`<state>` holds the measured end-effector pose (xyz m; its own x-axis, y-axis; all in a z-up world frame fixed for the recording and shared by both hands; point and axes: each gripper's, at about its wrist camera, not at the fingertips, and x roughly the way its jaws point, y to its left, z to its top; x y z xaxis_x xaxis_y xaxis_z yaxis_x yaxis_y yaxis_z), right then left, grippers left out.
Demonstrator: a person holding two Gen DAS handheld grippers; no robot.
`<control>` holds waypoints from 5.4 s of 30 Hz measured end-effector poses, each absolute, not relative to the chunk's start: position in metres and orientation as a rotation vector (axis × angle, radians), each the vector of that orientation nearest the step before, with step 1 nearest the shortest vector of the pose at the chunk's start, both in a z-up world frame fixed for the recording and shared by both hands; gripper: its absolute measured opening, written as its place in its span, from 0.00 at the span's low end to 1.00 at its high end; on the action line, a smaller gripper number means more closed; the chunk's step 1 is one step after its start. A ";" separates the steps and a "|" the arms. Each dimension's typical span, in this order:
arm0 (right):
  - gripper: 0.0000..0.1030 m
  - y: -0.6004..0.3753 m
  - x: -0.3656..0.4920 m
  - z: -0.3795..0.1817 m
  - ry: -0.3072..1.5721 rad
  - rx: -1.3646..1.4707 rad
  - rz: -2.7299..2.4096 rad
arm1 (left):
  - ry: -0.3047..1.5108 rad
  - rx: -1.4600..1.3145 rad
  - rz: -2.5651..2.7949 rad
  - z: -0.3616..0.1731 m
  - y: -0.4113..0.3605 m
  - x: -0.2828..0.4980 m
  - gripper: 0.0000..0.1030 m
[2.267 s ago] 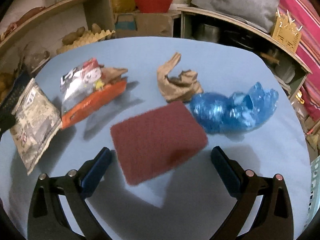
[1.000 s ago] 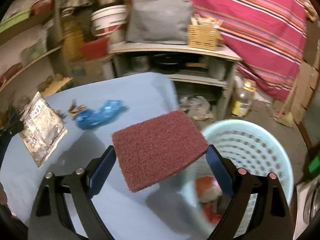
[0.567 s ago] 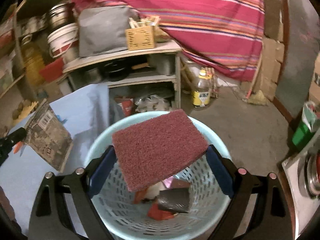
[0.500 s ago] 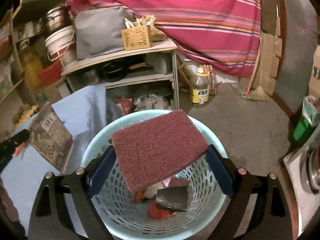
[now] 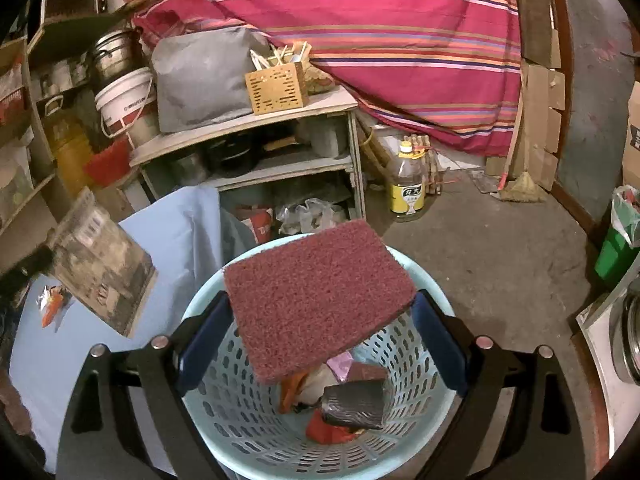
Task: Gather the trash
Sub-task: 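Carry the printed bag and maroon pad over the blue basket with both tools, then open both tools to drop the printed bag and pad into the basket, then move both tools back over the table toward the clear snack bag, then grasp and lift the clear orange-trimmed snack bag with the left tool, then hold the snack bag in the left tool while the right tool grasps the brown paper scrap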
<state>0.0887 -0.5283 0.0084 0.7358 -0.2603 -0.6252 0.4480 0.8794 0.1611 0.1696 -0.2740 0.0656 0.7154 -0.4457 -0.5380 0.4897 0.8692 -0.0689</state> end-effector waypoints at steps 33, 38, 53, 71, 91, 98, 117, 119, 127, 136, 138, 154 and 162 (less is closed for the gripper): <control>0.86 -0.558 0.082 -0.003 0.665 0.349 -0.458 | 0.657 0.142 -0.653 0.023 -0.354 0.151 0.72; 0.87 -0.552 0.089 -0.006 0.677 0.346 -0.446 | 0.601 0.134 -0.611 0.038 -0.330 0.150 0.88; 0.95 -0.515 0.120 -0.010 0.714 0.322 -0.477 | 0.609 0.122 -0.423 0.032 -0.223 0.187 0.95; 0.95 -0.404 0.209 -0.011 0.722 0.239 -0.352 | 0.730 0.091 -0.079 -0.015 -0.032 0.299 0.95; 0.95 -0.371 0.233 -0.017 0.755 0.153 -0.305 | 0.834 0.083 -0.155 -0.054 -0.014 0.338 0.26; 0.95 -0.365 0.233 -0.016 0.751 0.156 -0.288 | 0.779 0.108 -0.118 -0.028 -0.003 0.319 0.19; 0.95 -0.283 0.242 -0.020 0.759 0.053 -0.092 | 0.833 0.223 -0.357 -0.041 -0.024 0.249 0.19; 0.95 -0.276 0.240 -0.022 0.765 0.019 -0.085 | 0.821 0.270 -0.362 -0.049 -0.032 0.239 0.23; 0.95 -0.272 0.230 -0.024 0.769 -0.026 -0.090 | 0.855 0.247 -0.388 -0.055 -0.026 0.234 0.70; 0.95 -0.281 0.229 -0.022 0.763 -0.005 -0.091 | 0.861 0.256 -0.364 -0.069 -0.028 0.240 0.75; 0.95 -0.281 0.229 -0.021 0.762 -0.004 -0.088 | 0.835 0.263 -0.362 -0.066 -0.029 0.241 0.75; 0.95 -0.279 0.231 -0.022 0.761 0.000 -0.086 | 0.751 0.256 -0.378 -0.026 -0.021 0.238 0.04; 0.95 -0.271 0.231 -0.023 0.763 -0.010 -0.075 | 0.737 0.377 -0.391 -0.001 -0.020 0.226 0.05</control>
<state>0.2310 -0.2714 -0.0227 0.7200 -0.0715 -0.6902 0.0642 0.9973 -0.0363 0.2262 -0.0201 -0.0014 0.6760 -0.2089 -0.7067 0.4677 0.8627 0.1924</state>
